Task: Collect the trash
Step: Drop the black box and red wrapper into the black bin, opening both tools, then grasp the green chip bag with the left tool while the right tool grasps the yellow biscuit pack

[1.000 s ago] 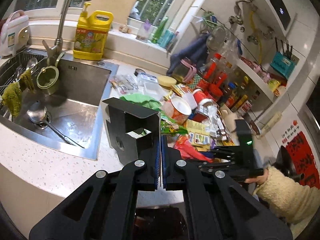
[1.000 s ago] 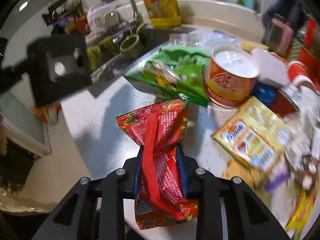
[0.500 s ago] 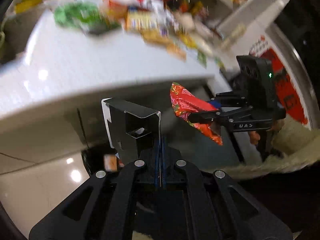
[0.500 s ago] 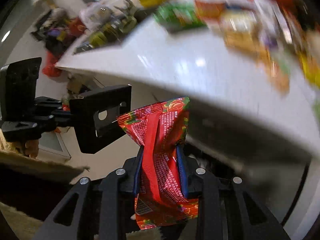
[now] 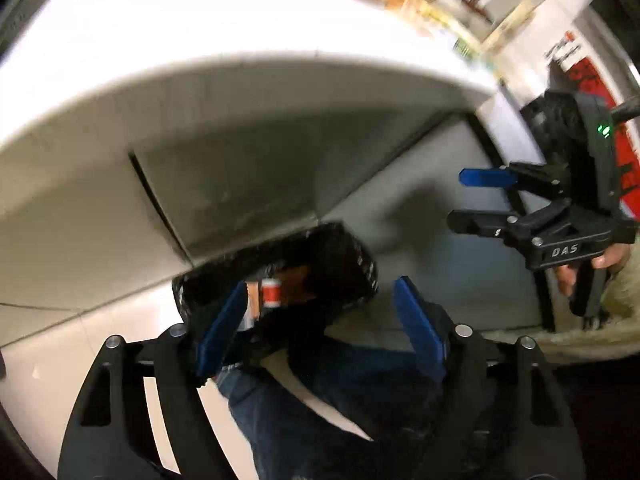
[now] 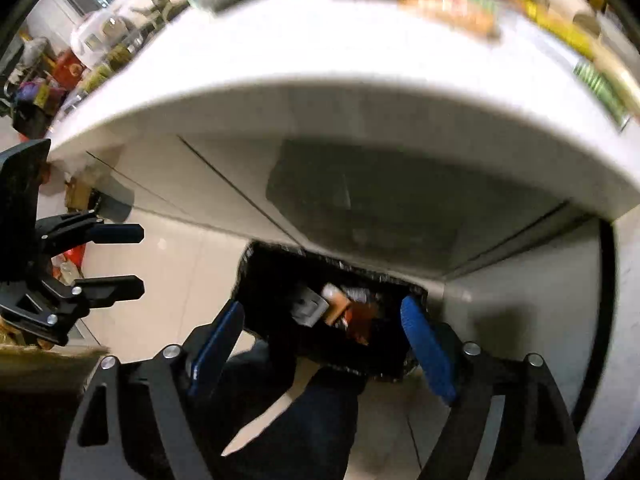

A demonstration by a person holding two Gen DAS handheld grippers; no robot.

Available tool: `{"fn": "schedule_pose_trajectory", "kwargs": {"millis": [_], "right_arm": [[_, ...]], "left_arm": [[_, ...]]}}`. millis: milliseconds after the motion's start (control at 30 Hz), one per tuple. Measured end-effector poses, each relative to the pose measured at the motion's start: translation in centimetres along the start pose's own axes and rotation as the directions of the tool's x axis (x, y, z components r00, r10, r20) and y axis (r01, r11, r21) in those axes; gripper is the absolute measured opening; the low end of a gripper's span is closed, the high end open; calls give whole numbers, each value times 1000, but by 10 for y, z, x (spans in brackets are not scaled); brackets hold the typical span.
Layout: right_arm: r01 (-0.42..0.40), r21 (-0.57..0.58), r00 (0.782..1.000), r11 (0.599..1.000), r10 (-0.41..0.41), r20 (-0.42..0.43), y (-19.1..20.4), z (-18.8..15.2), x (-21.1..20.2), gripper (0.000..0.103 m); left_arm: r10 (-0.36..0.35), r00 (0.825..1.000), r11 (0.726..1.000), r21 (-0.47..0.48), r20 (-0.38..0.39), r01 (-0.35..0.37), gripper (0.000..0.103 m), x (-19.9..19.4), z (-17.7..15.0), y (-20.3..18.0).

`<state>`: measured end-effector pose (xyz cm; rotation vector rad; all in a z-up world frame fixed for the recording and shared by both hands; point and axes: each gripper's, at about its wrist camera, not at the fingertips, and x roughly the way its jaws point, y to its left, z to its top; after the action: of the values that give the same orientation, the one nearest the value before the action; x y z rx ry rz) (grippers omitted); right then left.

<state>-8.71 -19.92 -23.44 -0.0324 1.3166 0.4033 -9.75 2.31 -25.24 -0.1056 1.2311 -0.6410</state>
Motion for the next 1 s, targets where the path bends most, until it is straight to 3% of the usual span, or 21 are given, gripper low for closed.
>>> {"fn": "schedule_pose_trajectory", "kwargs": {"millis": [133, 267, 333, 467, 533, 600, 667, 833, 933, 1000], "right_arm": [[-18, -9, 989, 1000, 19, 145, 10, 26, -44, 96], [-1, -31, 947, 1000, 11, 321, 14, 66, -86, 98], [1, -23, 921, 1000, 8, 389, 10, 90, -102, 98], [-5, 32, 893, 999, -10, 449, 3, 129, -113, 98], [-12, 57, 885, 998, -16, 465, -3, 128, -118, 98], [-27, 76, 888, 997, -11, 460, -3, 132, -112, 98], [-28, 88, 896, 996, -14, 444, -9, 127, -106, 98], [-27, 109, 910, 994, -21, 415, -14, 113, -99, 98], [-25, 117, 914, 993, -25, 406, -17, 111, -94, 98], [-26, 117, 913, 993, -24, 408, -17, 111, -92, 98]], "left_arm": [[67, 985, 998, -22, 159, -65, 88, -60, 21, 0], [97, 950, 992, -101, 296, -70, 92, -102, 60, 14], [112, 942, 988, -139, 316, -71, 92, -104, 90, 24], [122, 940, 974, -220, 320, -51, 92, -81, 146, 45], [117, 939, 952, -305, 323, -13, 92, -69, 176, 66], [106, 942, 927, -375, 319, 23, 92, -57, 199, 82], [140, 941, 905, -425, 308, 5, 92, -44, 218, 93], [197, 947, 896, -438, 253, -69, 92, -20, 237, 107], [254, 932, 897, -423, 259, -126, 91, -15, 243, 105], [305, 918, 899, -396, 254, -189, 63, -13, 246, 103]]}}
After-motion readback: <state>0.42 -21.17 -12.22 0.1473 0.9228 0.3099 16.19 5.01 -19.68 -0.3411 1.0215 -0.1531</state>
